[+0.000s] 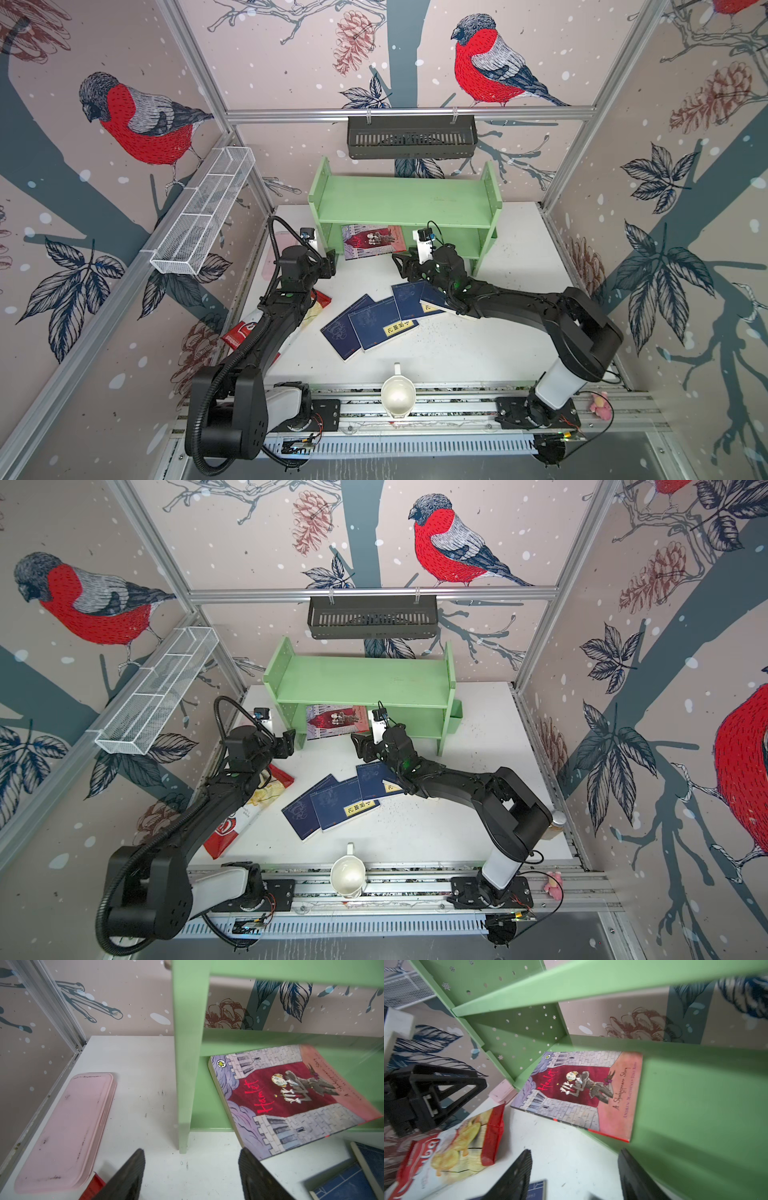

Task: Stacking books/files
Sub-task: Move the bookshelf to the top-center of the table.

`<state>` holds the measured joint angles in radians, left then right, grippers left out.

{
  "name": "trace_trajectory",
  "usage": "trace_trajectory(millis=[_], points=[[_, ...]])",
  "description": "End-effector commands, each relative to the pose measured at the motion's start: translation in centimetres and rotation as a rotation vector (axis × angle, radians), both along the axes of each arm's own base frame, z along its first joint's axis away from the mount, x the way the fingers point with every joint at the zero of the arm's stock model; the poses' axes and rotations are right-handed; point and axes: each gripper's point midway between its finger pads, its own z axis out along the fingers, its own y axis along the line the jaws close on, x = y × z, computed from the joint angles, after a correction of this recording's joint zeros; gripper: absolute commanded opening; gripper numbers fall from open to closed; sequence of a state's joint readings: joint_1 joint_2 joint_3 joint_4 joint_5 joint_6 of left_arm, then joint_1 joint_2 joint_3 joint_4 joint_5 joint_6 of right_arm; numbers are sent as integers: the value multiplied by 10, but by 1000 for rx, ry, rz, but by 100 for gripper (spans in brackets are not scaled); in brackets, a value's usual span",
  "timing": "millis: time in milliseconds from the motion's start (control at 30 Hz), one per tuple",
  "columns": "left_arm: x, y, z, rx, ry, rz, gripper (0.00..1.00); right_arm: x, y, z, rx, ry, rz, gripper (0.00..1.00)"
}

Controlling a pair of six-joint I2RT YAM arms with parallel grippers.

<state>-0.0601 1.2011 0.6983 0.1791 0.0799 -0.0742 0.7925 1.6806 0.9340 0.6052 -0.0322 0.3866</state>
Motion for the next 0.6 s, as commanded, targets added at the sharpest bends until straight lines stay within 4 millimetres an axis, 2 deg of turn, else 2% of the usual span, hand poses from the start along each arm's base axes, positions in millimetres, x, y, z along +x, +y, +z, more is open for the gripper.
trace_trajectory(millis=[0, 133, 400, 467, 567], points=[[-13, -2, -10, -76, 118, 23, 70, -22, 25, -1, 45, 79, 120, 58], [-19, -8, -10, -150, 172, 16, 66, -33, 45, -3, 83, 135, 166, 51], [-37, -61, -42, -549, 358, -153, 64, -37, 18, 14, 226, 162, 87, 48], [-39, -71, -42, -684, 370, -192, 59, -41, 16, 18, 230, 160, 78, 48], [-42, -87, -38, -833, 387, -300, 57, -46, 9, 21, 216, 158, 48, 48]])
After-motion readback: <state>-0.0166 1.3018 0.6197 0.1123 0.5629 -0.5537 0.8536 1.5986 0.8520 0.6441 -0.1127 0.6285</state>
